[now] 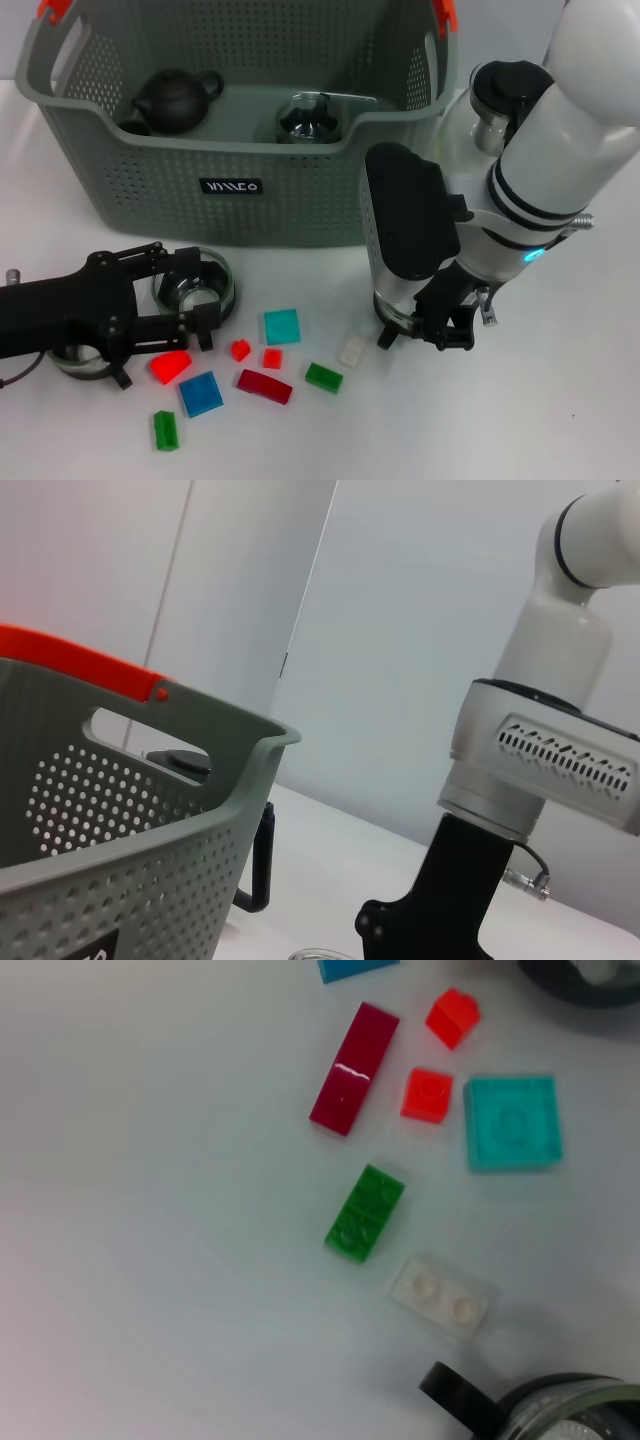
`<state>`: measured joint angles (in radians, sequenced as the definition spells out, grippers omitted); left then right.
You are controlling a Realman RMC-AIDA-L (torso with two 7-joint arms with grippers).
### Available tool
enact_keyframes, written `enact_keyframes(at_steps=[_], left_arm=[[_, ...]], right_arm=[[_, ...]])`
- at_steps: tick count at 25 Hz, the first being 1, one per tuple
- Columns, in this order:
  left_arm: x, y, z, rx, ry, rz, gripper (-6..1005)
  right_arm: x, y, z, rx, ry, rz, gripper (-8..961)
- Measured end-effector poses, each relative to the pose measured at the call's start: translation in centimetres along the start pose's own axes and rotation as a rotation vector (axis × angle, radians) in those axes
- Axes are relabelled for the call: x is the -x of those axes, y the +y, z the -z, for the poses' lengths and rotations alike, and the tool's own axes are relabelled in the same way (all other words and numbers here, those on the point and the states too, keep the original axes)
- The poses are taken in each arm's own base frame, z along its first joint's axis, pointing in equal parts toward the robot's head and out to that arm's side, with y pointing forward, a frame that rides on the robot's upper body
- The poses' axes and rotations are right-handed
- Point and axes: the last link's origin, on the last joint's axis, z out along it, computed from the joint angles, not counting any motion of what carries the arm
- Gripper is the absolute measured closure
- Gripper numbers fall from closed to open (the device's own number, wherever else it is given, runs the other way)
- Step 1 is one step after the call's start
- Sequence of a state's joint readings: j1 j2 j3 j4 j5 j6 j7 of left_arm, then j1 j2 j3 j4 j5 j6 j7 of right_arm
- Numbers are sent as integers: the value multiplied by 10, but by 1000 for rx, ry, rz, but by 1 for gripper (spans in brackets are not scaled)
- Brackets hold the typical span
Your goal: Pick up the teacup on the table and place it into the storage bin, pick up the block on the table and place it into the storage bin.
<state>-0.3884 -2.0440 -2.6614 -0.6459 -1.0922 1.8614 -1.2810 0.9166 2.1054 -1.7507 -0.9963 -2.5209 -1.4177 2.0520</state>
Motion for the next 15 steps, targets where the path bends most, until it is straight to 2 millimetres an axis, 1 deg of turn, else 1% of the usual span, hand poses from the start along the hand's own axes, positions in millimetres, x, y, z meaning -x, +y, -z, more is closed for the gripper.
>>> enact_keyframes(at_steps=[6,10,15], left_arm=[[1,0,1,-3,0,0,173],[1,-1,1,-13,-1,-1,173],[1,-4,0,-28,-4,0,174]], right_arm=[[5,2,15,1,-16,-1,901],[8,9,36,34,-23,6,901],[15,19,67,54,-23,15,901]])
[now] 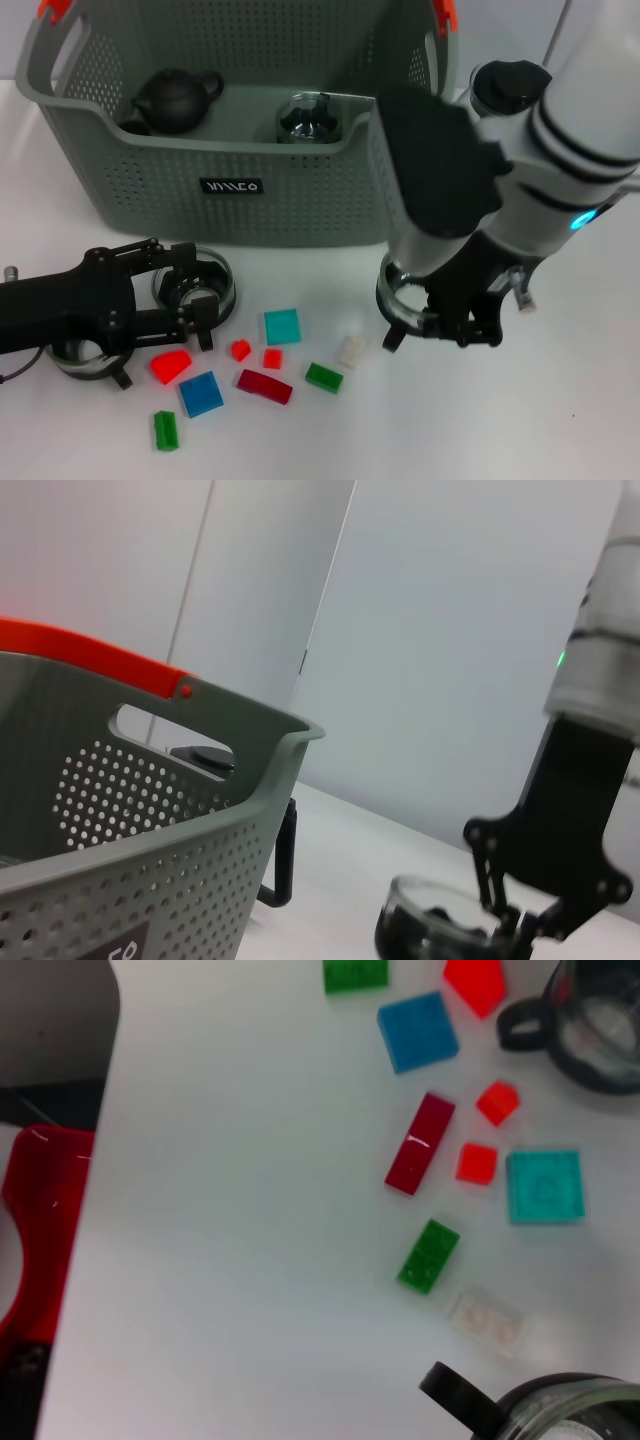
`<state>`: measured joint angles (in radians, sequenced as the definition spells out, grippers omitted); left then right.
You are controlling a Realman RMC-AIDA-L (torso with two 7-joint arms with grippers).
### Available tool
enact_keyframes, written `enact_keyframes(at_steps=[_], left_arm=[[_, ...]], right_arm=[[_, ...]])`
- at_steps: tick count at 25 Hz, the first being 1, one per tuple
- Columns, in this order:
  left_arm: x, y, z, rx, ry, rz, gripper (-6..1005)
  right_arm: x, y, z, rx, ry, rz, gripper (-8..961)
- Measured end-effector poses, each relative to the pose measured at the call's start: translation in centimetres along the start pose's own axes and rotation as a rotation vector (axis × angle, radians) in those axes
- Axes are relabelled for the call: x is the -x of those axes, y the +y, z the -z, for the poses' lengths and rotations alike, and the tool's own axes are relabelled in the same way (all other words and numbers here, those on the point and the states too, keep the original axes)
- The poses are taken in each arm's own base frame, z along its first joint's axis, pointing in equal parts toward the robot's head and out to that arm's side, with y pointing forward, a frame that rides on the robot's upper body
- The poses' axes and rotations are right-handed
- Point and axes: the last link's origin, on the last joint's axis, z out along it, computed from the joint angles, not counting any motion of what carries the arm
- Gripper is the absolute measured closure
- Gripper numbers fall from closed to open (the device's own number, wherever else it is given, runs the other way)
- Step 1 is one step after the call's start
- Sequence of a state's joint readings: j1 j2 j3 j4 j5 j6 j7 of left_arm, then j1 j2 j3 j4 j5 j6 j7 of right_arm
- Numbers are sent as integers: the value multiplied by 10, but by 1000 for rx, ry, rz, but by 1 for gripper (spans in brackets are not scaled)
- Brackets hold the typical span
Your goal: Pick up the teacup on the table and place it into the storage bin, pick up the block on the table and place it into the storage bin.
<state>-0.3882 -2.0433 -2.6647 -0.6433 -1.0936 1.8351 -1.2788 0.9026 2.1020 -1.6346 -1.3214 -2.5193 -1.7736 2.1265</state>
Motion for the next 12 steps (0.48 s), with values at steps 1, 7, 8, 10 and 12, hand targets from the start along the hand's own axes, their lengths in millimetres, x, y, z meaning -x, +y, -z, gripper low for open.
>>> enact_keyframes(at_steps=[1,7,8,10,12], left_arm=[[0,0,0,-1,0,-1,174],[-1,-2,0,-10,2,-3,174],[-1,-2,0,-12,3,-2,174],[-1,-2,1,-14,4,-3,174],[-1,-2,1,-15,4,-3,174]], right_arm=[[1,1,6,-5,-6,1,901],[6,5,41,-56,-63,20,901],[8,5,47,-67,-79,23,901],[11,4,61,-92,-119,29,901],[14,1,75,-128,-162,32,901]])
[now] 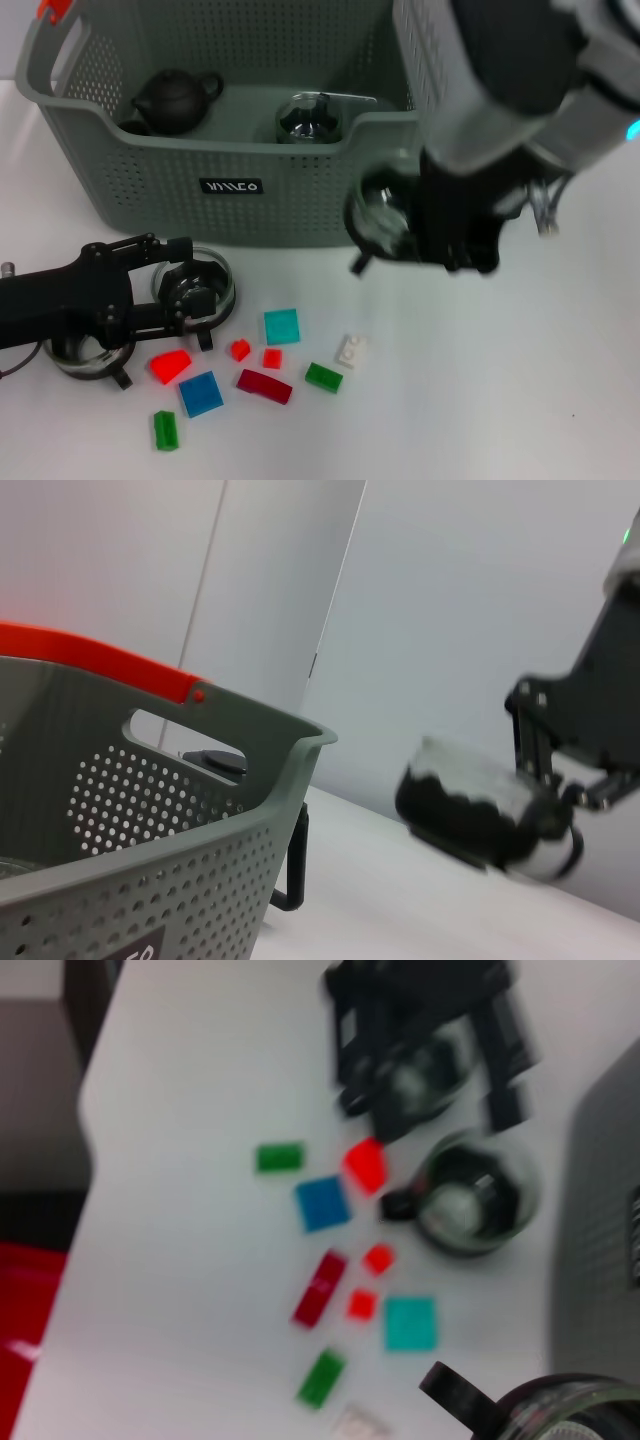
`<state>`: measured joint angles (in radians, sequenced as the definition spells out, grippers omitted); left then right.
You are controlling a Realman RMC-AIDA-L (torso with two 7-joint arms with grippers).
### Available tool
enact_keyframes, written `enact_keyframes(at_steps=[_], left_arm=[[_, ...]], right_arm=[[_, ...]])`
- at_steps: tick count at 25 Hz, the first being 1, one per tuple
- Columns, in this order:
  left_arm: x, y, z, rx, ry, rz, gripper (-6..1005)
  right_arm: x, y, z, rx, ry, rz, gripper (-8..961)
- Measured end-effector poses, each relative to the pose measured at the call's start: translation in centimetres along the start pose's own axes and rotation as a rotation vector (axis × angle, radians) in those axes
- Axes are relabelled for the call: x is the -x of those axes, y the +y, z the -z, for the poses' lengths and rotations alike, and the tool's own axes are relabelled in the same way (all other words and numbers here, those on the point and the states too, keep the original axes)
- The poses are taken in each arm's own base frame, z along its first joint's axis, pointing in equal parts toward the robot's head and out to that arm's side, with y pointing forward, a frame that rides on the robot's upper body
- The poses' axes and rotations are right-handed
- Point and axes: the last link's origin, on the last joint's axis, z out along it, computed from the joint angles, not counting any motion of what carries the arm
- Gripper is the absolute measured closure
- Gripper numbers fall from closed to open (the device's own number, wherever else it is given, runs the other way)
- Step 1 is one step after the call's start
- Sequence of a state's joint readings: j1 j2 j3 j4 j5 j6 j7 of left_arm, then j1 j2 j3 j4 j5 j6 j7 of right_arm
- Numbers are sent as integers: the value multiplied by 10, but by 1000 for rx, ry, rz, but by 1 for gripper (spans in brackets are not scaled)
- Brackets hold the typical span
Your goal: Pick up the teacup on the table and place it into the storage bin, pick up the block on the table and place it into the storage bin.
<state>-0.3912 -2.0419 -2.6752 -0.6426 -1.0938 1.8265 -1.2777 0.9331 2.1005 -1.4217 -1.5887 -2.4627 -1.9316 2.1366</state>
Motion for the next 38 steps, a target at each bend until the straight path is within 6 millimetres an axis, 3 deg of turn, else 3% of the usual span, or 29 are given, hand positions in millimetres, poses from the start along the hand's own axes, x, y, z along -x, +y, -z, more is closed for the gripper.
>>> enact_keyframes(at_steps=[9,14,18,28,32,38], left_arm=[[-1,-2,0,-17,9,-2,173],[-2,-3,-1,-20,10,-3,174],[-2,-5,-3,-32,11,-3,174],[0,-9,-8,-63,12,6,173],[2,-11,-13,-70,8,18,174],[5,-13,-14,-87,9,30,173]], right_arm=[[17,-31,29,-221,-188,-9,902],[23,-61,32,-384,-301,-94,902],[19,-87,17,-446,-364,-229,902],[6,-137,-58,-408,-243,-450,902],[5,-144,-71,-411,-199,-488,902],[4,-150,-73,-426,-201,-585,902]])
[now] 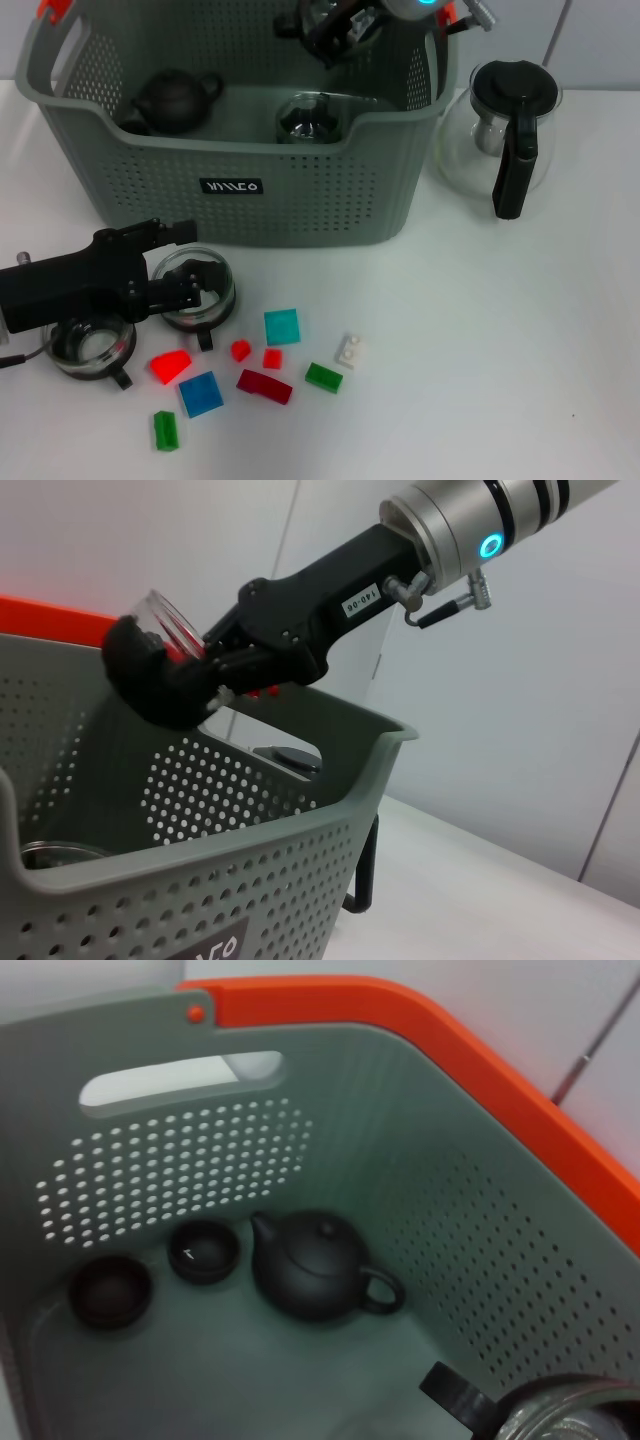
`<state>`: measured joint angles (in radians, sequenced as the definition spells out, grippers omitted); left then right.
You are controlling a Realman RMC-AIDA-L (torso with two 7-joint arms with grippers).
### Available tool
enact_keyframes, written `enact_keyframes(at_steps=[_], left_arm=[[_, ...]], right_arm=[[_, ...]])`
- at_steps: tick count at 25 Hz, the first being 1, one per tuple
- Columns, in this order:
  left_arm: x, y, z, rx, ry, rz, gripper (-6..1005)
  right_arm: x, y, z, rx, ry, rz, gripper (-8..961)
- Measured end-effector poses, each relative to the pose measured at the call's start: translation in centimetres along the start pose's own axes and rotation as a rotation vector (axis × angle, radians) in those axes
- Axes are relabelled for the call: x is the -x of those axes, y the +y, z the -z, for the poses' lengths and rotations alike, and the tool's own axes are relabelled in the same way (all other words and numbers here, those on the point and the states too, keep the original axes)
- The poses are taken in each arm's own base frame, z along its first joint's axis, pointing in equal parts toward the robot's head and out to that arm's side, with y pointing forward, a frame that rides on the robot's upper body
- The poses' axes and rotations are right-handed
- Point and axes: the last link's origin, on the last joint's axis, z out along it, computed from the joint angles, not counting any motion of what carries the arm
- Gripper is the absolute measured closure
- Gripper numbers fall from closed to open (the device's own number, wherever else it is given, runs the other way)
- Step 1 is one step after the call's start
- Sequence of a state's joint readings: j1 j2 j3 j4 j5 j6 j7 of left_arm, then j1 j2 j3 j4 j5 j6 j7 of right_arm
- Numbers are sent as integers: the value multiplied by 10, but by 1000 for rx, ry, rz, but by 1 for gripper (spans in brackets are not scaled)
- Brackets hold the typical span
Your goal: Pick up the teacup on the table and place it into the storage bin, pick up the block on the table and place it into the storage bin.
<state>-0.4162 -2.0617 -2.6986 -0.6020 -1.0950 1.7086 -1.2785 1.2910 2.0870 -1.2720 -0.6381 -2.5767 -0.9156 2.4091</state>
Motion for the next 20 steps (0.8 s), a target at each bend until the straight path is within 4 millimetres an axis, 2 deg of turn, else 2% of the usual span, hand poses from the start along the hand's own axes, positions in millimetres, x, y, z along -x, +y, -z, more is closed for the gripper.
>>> enact_keyframes(at_steps=[8,20], left_arm=[[3,2,-1,4,-6,15,174],[6,5,-1,14,-6,24,173]], right_arm=[[-17,5,-11,15,55,-14,901],[-26,10,-23,3,55,17,901]])
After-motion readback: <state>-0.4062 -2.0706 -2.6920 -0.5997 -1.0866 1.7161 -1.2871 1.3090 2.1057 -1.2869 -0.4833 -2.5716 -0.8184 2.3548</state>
